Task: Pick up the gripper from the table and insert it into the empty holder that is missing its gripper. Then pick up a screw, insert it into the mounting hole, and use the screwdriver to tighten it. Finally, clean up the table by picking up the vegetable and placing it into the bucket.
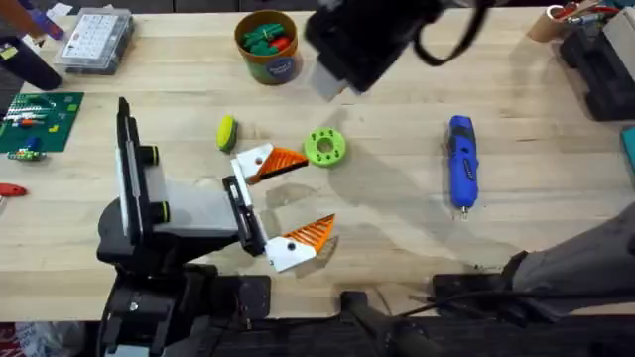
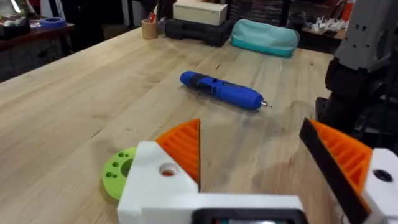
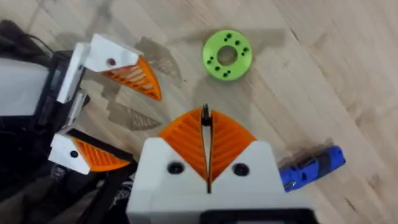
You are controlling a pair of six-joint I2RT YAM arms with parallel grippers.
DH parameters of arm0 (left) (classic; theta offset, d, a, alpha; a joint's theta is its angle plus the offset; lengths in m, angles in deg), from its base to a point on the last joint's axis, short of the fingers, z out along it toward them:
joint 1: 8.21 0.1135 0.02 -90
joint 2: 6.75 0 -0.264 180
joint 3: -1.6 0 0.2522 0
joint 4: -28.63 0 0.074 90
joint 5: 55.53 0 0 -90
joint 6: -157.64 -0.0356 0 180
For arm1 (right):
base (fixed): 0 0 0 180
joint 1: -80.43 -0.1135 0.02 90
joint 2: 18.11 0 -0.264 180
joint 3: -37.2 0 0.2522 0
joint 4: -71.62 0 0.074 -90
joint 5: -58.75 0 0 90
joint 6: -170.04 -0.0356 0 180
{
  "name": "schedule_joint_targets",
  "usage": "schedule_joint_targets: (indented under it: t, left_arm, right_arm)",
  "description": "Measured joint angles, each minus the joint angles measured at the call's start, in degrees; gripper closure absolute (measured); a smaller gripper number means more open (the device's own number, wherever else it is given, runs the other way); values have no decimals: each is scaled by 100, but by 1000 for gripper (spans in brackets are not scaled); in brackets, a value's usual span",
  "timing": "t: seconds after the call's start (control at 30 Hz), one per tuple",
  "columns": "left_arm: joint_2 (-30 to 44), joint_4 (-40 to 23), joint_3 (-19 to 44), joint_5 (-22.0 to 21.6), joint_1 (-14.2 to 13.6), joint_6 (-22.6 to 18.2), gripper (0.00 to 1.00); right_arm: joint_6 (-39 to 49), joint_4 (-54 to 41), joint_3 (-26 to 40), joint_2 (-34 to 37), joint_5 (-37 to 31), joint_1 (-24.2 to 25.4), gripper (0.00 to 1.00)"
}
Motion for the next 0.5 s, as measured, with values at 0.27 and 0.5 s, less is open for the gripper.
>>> schedule_joint_targets:
  t: [0.27,0.5]
  left_arm:
    - [0,-2,0,0,0,0,11]
    - [0,0,0,0,0,0,11]
  right_arm:
    - [537,248,229,245,2,-665,999]
    - [958,296,275,243,6,-1092,999]
